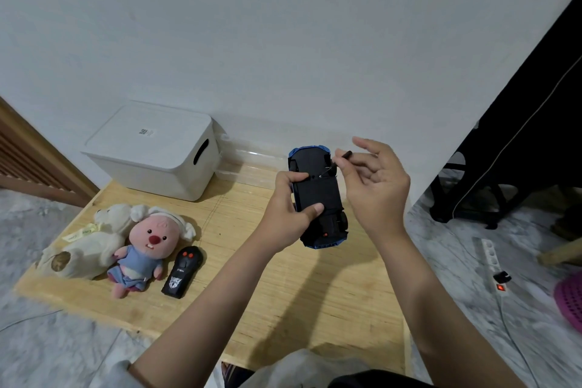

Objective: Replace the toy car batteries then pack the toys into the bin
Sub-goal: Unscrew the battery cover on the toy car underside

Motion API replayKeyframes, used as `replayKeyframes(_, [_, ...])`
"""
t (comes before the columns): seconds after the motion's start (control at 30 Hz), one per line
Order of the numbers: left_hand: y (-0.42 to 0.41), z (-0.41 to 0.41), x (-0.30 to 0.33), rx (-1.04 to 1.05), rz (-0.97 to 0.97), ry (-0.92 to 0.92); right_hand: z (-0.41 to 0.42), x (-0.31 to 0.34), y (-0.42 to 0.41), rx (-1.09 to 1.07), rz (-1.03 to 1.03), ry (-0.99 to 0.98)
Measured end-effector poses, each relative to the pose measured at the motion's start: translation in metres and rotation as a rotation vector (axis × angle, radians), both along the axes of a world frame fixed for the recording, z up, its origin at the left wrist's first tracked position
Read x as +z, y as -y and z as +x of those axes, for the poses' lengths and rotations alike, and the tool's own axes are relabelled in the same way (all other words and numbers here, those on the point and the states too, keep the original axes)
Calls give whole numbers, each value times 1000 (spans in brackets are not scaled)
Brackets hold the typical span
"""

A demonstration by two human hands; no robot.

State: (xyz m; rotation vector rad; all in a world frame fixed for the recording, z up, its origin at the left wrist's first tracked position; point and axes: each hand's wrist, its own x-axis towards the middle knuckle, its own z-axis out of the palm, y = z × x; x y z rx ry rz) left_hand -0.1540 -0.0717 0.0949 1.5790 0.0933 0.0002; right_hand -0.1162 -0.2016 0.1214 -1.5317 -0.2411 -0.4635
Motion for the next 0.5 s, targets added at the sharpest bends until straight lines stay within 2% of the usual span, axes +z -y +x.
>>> replayKeyframes(0.13, [-1,0,-1,-3,1,0,-4,2,-2,20,8,23])
replayKeyframes(0.3, [-1,0,-1,9,-1,-7,-3,-6,-1,-72,-73,114])
replayKeyframes(0.4, [-2,-1,-2,13,6,-9,-4,-10,-1,-63,-15,60])
replayKeyframes(0.5, [-1,-2,-3,16,4,-18,-6,-10,-2,-12,-41,34])
